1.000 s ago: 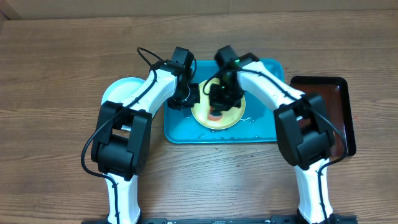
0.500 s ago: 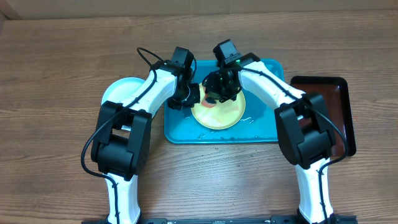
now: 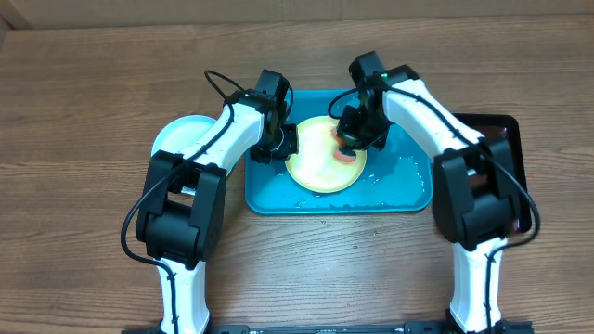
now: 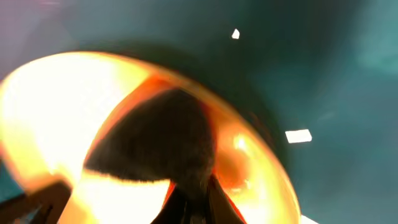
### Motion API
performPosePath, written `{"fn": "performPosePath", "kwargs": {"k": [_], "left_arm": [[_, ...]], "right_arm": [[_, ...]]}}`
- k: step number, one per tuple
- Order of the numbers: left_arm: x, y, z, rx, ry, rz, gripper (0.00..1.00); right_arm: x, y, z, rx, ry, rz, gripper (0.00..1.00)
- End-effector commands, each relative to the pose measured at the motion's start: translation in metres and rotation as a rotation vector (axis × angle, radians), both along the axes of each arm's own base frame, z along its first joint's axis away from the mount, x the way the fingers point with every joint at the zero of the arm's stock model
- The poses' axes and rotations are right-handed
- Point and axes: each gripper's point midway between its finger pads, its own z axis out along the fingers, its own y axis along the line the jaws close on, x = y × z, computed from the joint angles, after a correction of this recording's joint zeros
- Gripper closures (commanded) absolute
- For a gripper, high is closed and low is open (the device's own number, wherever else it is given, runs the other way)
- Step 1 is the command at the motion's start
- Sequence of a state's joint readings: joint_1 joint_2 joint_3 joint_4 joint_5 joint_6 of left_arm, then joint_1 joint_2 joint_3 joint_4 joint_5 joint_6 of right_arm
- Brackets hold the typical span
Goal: Clean dirty plates on tray and stack at the side
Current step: 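Keep scrubbing the yellow plate's red stains with the sponge in circles, then lift the sponge with right gripper to the upper right, then lift the yellow plate with left gripper and carry it leftward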
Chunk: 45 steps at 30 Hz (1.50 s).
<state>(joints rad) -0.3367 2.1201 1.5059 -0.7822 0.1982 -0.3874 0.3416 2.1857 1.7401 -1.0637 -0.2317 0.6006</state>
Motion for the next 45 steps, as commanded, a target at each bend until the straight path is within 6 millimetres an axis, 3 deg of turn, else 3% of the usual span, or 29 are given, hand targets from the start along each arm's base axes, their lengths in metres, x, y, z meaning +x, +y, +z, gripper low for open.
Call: {"fn": "performPosePath", "kwargs": {"k": [1,4,9,14,19,29,37,45], "left_arm": [[0.001,0.009,-0.017,0.055,-0.012,-0.065,0.96],[0.007,0.007,-0.011,0.052,-0.045,-0.098,0.96],[0.024,0.01,0.017,0.08,-0.137,-0.118,0.96],[0.043,0.023,0.065,0.156,-0.267,-0.088,0.96],[0.051,0.04,0.11,0.239,-0.384,-0.067,0.96],[0.044,0.061,0.174,0.494,-0.559,-0.024,0.96],[0.031,0.048,0.219,0.825,-0.736,-0.013,0.96],[0.022,0.037,0.254,0.986,-0.873,0.053,0.96]], "right_arm": [[0.018,-0.006,0.096,0.044,-0.24,0.028,0.96],[0.017,-0.029,0.14,0.057,-0.333,0.012,0.96],[0.01,-0.079,0.188,0.039,-0.429,-0.036,0.96],[0.0,-0.125,0.21,0.003,-0.464,-0.101,0.96],[-0.005,-0.154,0.21,-0.02,-0.444,-0.154,0.96],[-0.007,-0.162,0.209,-0.026,-0.436,-0.171,0.96],[-0.007,-0.162,0.209,-0.026,-0.435,-0.171,0.96],[-0.007,-0.162,0.208,-0.027,-0.432,-0.169,0.96]]}}
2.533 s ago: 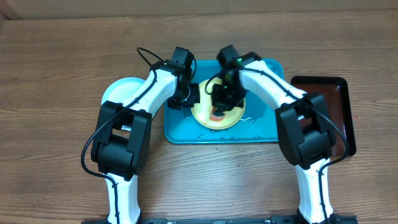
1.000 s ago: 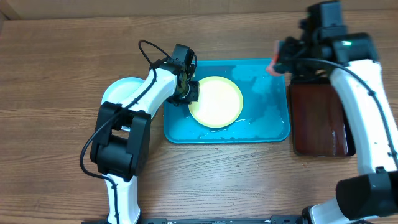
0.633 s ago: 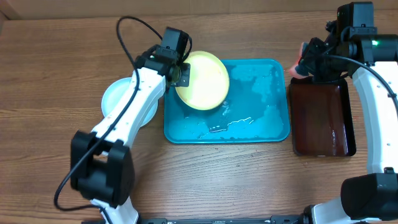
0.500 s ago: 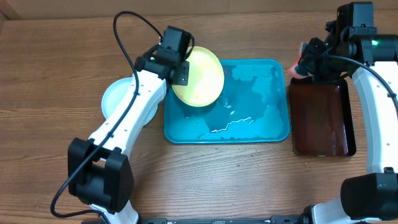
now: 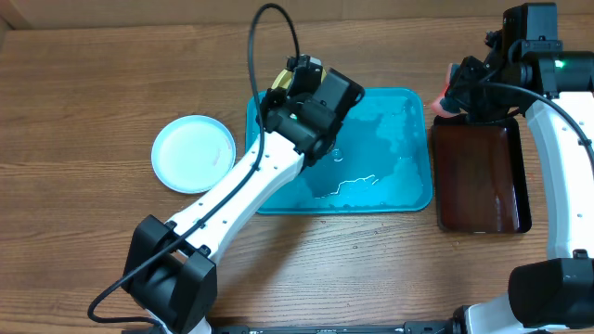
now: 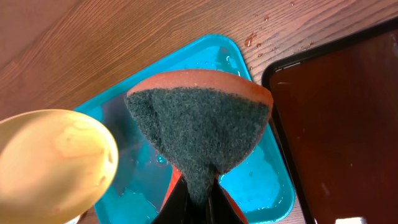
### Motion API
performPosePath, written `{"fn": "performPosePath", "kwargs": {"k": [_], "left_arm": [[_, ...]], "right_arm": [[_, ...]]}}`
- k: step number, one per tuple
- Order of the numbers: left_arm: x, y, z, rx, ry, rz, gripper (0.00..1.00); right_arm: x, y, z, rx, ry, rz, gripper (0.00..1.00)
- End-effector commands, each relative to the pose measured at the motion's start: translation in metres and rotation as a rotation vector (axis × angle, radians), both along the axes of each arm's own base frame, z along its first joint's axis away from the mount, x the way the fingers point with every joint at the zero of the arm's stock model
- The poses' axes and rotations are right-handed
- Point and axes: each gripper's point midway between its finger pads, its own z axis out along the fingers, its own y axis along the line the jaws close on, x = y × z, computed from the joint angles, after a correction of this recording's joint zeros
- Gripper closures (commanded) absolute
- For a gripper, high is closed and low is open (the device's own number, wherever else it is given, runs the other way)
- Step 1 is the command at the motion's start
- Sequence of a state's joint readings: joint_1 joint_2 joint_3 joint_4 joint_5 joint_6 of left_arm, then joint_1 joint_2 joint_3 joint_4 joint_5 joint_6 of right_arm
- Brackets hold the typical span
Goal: Clean dirty plates on tray and stack at the side
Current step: 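Lift the yellow plate with left gripper and carry it leftward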
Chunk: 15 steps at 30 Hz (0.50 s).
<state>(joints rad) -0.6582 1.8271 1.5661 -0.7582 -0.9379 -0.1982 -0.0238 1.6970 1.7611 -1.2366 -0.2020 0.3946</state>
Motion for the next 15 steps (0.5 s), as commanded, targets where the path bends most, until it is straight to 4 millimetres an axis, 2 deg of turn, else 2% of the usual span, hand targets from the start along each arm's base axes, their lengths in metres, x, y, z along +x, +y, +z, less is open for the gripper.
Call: {"fn": "performPosePath", "kwargs": {"k": [1,8,15], "left_arm": [[-0.006,0.016,0.051,0.095,-0.168,0.093,0.96],[-0.015,0.015,0.08,0.179,-0.306,0.166,0.96],[-0.025,0.006,0.093,0.242,-0.348,0.172,0.96]], "right_arm": [[-0.001,-0.001,0.013,-0.009,-0.038,0.007,0.96],[-0.003,-0.002,0.012,-0.016,-0.031,0.004,0.96],[-0.003,-0.002,0.012,-0.016,-0.031,0.004,0.96]]}}
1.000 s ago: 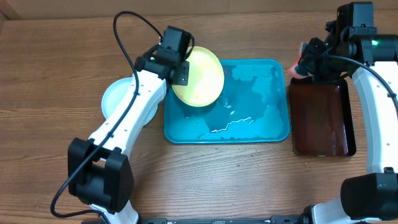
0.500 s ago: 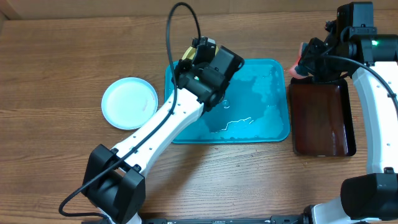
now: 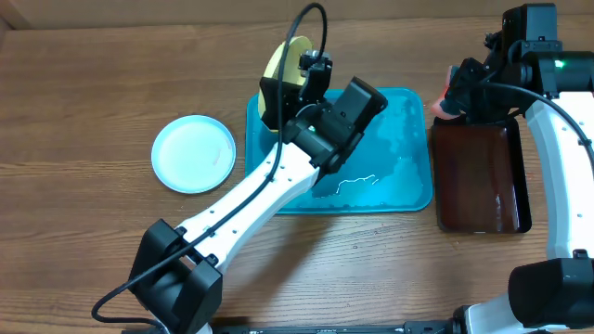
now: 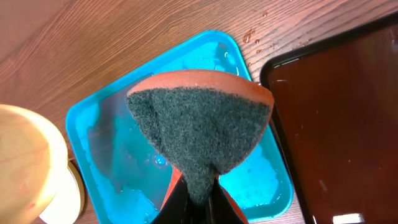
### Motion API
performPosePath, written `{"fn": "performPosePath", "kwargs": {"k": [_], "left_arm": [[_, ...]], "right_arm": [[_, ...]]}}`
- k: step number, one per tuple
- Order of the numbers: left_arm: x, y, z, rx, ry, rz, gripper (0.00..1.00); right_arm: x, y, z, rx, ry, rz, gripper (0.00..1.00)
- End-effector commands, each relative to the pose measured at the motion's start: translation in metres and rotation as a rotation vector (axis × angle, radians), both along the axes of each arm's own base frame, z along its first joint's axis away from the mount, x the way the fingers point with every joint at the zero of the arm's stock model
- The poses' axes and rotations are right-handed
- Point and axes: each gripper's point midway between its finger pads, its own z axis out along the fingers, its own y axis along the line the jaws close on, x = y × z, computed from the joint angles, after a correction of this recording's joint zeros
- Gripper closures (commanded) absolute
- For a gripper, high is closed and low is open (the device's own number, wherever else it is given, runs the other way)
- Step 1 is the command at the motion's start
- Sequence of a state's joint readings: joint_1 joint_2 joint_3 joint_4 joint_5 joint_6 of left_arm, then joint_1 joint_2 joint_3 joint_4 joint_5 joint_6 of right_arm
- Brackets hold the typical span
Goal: Clean dirty plates on tray and stack at the side
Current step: 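Lift the yellow plate with left gripper and carry it leftward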
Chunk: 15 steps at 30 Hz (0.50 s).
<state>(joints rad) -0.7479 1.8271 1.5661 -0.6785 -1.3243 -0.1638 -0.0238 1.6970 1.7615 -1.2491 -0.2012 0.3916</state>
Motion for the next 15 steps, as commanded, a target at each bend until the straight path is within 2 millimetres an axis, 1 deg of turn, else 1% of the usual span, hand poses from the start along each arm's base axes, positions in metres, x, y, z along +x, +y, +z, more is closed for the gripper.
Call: {"fn": "performPosePath", "kwargs": {"k": [1,6,11,15], "left_arm": [[-0.013,0.0063,0.0387,0.028,-0.111,0.053,0.96],[-0.0153,0.0021,0.0396,0.031,-0.115,0.045,0.96],[-0.0174,0.0055,0.0468,0.043,-0.153,0.076,0.96],[-0.0172,0.0049,0.0475,0.037,-0.16,0.076,0.96]], "right_arm": [[0.0002,-0.0018,0.0134,-0.014,-0.042,0.002,0.96],[-0.0006,-0.0017,0.013,-0.013,-0.039,0.002,0.96],[-0.0014,-0.0017,0.0126,-0.013,-0.035,0.002,0.96],[-0.0015,-0.0017,0.0126,-0.013,-0.034,0.002,0.96]]}}
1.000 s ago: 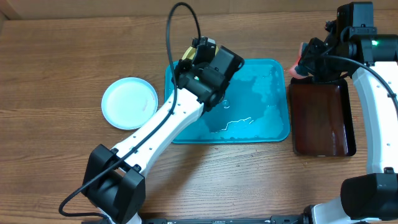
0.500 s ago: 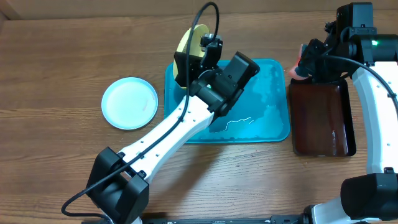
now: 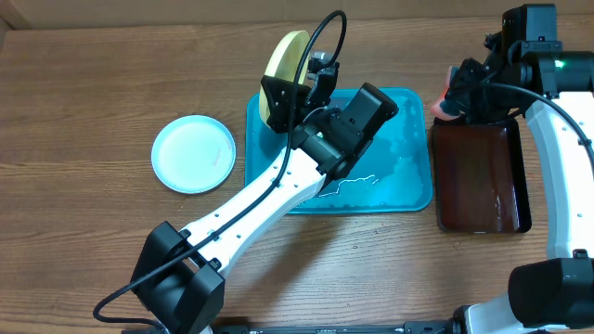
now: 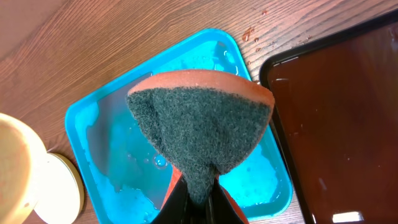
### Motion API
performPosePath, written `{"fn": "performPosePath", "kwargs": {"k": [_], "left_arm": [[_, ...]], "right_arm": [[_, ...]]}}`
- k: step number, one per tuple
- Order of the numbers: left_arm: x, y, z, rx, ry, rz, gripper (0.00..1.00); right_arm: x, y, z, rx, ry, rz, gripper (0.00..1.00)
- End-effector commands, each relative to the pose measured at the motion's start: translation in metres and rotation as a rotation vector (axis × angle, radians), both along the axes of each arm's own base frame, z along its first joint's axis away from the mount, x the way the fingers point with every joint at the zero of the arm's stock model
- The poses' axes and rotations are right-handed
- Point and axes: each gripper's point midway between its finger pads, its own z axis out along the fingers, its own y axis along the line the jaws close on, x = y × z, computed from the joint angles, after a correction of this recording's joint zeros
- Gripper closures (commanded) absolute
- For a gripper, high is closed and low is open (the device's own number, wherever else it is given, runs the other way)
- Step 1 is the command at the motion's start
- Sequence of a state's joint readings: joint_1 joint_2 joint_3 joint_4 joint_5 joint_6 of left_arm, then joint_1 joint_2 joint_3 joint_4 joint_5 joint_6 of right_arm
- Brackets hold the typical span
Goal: Clean dirty plates on tray and stack at the side
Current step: 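Lift the yellow plate with left gripper and carry it leftward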
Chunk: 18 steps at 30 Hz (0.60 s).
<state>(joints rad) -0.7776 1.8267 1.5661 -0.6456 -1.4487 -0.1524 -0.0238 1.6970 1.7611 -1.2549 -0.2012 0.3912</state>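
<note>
The yellow plate [image 3: 281, 61] stands on edge in the air above the far left corner of the wet blue tray [image 3: 406, 181]. My left gripper [image 3: 306, 85] is shut on its rim. A pale blue plate [image 3: 193, 153] lies flat on the table left of the tray. My right gripper [image 4: 198, 202] is shut on the orange sponge [image 4: 200, 127], green scrub face toward the camera. It hangs over the gap between the blue tray [image 4: 93, 134] and the dark tray. The yellow plate [image 4: 15, 165] shows at the left edge of the right wrist view.
A dark brown tray [image 3: 478, 181] with a black rim lies right of the blue tray, under my right arm. Water pools in the blue tray, and drops lie on the wood by its far right corner. My left arm stretches across the blue tray's left half.
The left arm has shifted slightly right and up, with the yellow plate still on edge in it. The right gripper and the sponge have not moved.
At first the yellow plate lay in the blue tray, the sponge pressed on it and my left gripper at its left rim. Then the sponge was over by the dark tray and the plate was up off the tray. Since then the plate has been on edge above the tray's far left corner.
</note>
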Motion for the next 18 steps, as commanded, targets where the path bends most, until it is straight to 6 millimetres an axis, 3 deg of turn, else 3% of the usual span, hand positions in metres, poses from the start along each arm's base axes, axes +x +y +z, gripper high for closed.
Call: {"fn": "performPosePath", "kwargs": {"k": [1,8,14,18], "left_arm": [[-0.008,0.007,0.029,-0.02,-0.077,0.03,0.96],[-0.006,0.004,0.025,-0.041,-0.067,0.011,0.96],[0.007,-0.021,-0.009,-0.171,0.126,-0.179,0.96],[0.007,-0.026,-0.023,-0.338,0.232,-0.284,0.96]], "right_arm": [[0.0,-0.002,0.013,-0.013,-0.04,0.002,0.96],[0.0,-0.002,0.013,-0.013,-0.041,0.002,0.96],[-0.002,-0.002,0.012,-0.014,-0.034,0.002,0.96],[-0.002,-0.004,0.012,-0.024,-0.029,-0.003,0.96]]}}
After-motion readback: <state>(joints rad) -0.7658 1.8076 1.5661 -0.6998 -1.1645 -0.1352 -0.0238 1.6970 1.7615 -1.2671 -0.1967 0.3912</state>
